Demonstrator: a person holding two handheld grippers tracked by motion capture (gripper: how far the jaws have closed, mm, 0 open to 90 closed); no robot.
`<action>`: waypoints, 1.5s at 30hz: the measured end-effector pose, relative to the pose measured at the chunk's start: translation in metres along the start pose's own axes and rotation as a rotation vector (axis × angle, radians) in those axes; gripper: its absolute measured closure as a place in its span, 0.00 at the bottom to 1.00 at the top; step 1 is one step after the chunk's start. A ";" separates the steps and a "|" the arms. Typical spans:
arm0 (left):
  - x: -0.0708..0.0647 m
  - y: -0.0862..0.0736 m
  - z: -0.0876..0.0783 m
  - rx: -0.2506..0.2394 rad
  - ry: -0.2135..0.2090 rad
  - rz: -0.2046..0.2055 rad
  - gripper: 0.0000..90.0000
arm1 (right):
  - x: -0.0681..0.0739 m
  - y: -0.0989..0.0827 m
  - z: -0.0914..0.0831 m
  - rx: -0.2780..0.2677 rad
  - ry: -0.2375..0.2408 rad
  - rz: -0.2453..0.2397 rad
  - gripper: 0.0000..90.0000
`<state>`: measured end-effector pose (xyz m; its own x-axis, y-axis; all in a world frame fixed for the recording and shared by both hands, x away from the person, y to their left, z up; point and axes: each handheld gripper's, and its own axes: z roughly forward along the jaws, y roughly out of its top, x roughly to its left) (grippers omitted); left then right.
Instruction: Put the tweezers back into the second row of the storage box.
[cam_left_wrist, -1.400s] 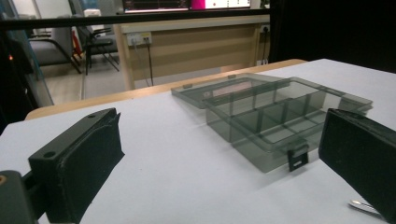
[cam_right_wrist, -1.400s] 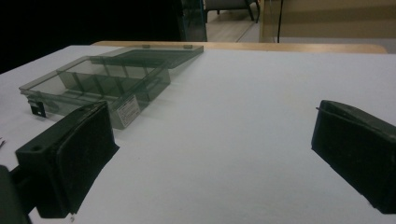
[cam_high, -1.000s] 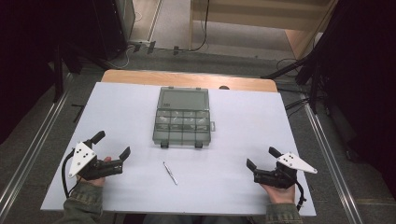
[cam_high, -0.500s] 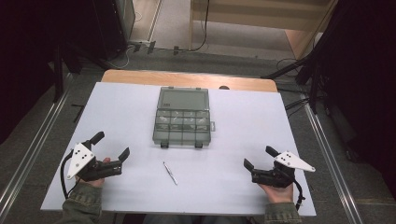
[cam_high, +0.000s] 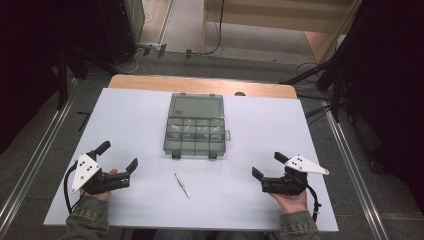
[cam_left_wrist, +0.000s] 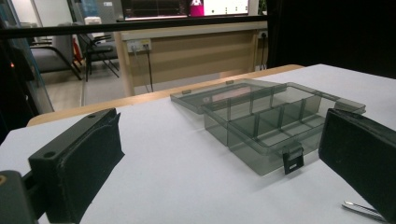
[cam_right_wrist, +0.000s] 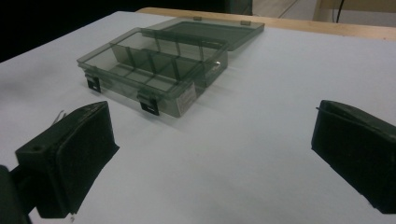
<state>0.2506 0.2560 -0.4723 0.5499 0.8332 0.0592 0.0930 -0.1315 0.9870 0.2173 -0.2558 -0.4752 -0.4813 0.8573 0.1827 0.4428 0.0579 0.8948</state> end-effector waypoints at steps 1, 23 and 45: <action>0.000 0.000 0.000 0.000 0.000 0.000 0.00 | 0.000 0.000 0.000 0.000 0.000 0.000 0.00; -0.002 -0.002 0.000 0.008 -0.010 -0.004 0.00 | 0.037 0.018 0.030 0.137 0.106 -0.118 0.00; -0.002 -0.002 0.001 0.012 -0.019 0.000 0.00 | 0.073 0.019 0.065 0.218 0.211 -0.161 0.00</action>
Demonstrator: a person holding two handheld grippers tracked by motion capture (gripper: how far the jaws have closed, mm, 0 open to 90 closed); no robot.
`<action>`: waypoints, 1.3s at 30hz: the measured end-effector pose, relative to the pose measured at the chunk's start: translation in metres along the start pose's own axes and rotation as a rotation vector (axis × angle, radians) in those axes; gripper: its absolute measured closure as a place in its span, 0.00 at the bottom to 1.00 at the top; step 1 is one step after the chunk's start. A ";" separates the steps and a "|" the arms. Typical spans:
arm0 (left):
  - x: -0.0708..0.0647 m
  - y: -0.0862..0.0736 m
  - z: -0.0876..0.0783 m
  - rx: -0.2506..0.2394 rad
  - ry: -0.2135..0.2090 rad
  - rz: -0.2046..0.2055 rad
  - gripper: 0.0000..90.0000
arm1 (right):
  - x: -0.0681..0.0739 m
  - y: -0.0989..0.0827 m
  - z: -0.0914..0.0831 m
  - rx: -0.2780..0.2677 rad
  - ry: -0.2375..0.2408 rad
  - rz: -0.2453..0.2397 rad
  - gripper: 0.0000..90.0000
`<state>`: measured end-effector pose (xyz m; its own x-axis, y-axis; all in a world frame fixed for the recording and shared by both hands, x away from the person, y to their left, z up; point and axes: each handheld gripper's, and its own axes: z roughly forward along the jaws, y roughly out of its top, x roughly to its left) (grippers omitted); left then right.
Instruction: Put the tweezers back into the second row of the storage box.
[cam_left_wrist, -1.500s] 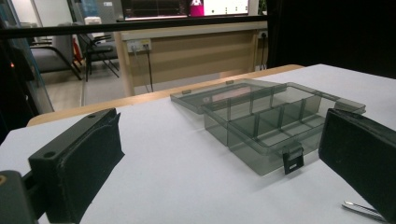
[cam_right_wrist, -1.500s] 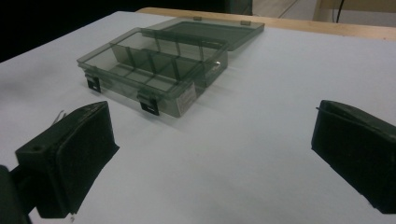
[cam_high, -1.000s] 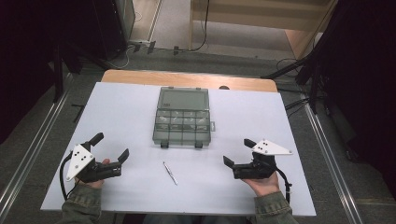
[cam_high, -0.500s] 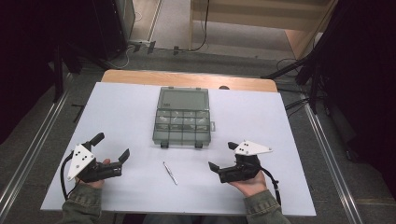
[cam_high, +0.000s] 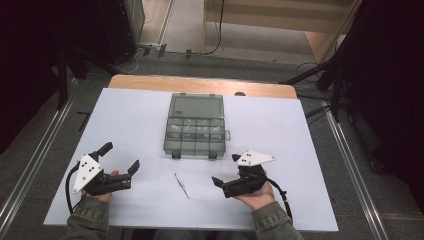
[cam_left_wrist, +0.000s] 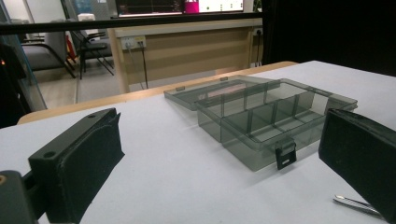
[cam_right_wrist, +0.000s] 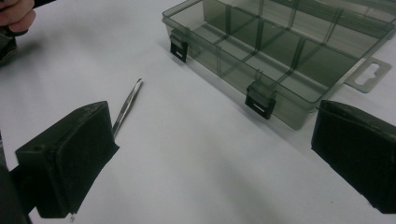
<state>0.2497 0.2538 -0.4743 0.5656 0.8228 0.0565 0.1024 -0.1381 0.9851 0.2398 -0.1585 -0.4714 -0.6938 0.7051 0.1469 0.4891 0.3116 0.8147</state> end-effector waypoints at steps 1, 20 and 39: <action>0.001 0.000 0.000 -0.002 0.001 0.000 0.00 | 0.002 0.000 0.003 0.005 0.007 -0.008 0.00; 0.001 0.000 -0.001 -0.006 0.002 -0.004 0.00 | 0.019 0.007 0.026 0.082 0.064 -0.038 0.00; 0.001 0.000 -0.001 -0.007 0.001 -0.008 0.00 | 0.038 0.019 0.051 0.173 0.132 -0.076 0.00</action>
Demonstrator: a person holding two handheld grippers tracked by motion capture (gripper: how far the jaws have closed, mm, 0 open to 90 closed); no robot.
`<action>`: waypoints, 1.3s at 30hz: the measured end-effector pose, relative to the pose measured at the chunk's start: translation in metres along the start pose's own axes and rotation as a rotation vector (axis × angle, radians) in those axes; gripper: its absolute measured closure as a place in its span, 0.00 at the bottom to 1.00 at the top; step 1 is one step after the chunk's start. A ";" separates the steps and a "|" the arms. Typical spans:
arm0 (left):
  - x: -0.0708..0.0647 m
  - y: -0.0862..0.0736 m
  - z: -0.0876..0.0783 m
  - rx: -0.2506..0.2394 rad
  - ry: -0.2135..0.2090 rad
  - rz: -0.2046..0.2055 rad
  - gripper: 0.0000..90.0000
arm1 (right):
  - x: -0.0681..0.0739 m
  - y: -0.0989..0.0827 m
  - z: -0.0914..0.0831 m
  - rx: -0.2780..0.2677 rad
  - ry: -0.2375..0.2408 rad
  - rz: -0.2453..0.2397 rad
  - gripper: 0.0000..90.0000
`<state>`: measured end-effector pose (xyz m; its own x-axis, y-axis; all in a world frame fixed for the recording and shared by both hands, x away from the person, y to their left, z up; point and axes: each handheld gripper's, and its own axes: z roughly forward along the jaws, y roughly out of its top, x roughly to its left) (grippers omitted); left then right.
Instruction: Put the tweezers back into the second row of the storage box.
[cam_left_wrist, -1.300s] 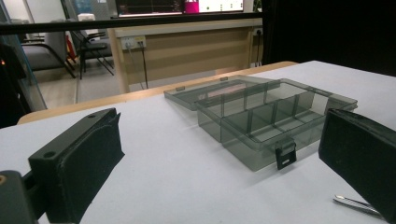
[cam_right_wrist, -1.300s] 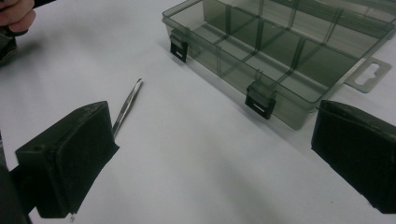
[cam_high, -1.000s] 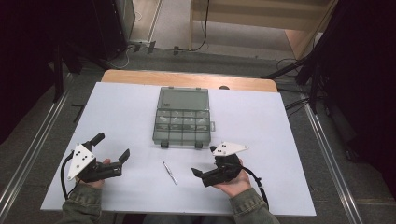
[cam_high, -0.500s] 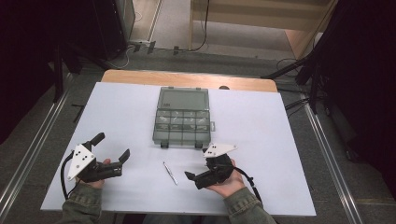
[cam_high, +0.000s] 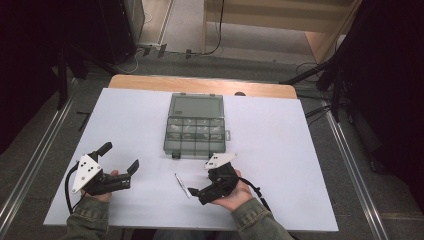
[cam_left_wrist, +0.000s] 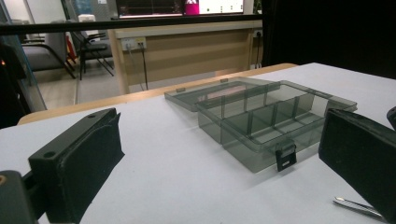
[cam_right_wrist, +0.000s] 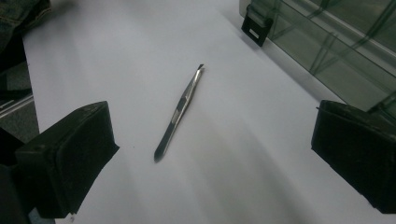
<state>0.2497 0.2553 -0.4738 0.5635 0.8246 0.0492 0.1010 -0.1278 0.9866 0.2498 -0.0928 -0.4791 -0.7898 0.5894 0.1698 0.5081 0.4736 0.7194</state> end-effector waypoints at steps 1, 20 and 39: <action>0.000 0.000 0.000 0.000 0.000 0.000 0.00 | 0.001 0.001 0.002 0.006 0.005 0.000 0.00; 0.001 0.000 -0.001 -0.004 -0.002 -0.003 0.00 | 0.024 0.028 0.037 0.265 0.008 -0.051 0.00; 0.001 0.000 -0.002 0.001 -0.002 -0.005 0.00 | 0.034 0.053 0.065 0.463 -0.142 -0.012 0.50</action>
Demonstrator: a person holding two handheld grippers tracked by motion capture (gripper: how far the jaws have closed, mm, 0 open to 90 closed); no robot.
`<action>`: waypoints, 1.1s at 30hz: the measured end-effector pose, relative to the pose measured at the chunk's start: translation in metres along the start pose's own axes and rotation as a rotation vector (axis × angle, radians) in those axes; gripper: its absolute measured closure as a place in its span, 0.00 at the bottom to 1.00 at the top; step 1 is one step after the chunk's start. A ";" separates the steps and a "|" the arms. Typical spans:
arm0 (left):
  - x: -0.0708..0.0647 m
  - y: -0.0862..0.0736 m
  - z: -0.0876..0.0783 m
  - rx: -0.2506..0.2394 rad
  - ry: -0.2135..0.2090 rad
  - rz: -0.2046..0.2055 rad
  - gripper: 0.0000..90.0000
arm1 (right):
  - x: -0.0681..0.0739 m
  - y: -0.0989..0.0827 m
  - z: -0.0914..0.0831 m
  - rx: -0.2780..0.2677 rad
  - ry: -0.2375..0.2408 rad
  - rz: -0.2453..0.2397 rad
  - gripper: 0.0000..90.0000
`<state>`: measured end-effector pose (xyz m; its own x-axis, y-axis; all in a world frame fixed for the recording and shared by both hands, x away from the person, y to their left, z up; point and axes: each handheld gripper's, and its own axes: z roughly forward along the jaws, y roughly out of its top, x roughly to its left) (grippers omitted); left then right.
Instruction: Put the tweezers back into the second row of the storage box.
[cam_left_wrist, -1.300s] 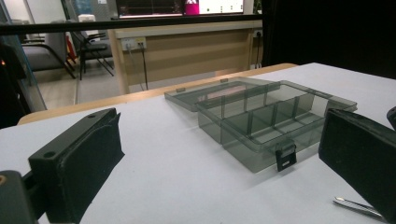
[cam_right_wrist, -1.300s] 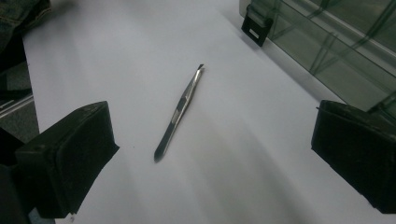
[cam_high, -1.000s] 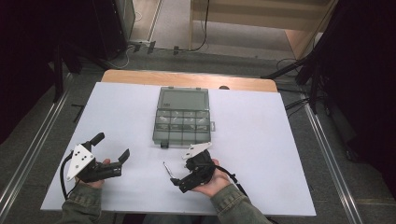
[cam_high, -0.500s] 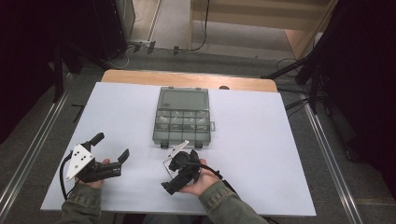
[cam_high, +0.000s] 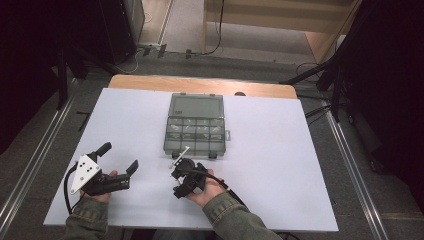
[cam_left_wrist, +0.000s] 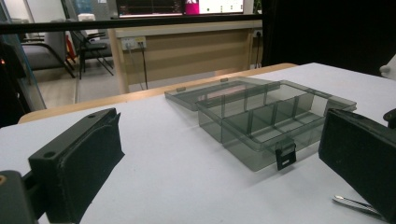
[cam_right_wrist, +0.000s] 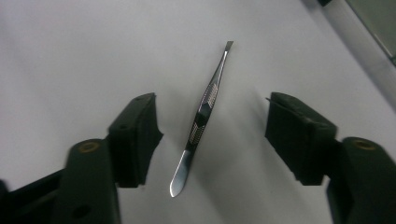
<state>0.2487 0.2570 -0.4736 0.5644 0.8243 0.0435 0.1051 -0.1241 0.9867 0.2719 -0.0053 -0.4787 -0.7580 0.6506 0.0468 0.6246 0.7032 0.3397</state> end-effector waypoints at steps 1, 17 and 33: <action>0.001 0.000 -0.001 0.000 0.001 0.002 0.00 | 0.000 0.002 0.001 0.024 0.000 -0.004 0.55; 0.002 0.000 -0.004 -0.008 0.011 -0.001 0.00 | 0.000 0.005 -0.008 0.061 0.027 -0.042 0.96; 0.002 -0.001 -0.004 -0.009 0.009 -0.003 0.00 | -0.024 0.006 -0.030 0.008 0.087 0.009 0.96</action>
<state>0.2465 0.2609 -0.4735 0.5569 0.8295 0.0417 0.0995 -0.1165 0.9882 0.2877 -0.0254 -0.4492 -0.7658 0.6295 0.1315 0.6325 0.7003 0.3310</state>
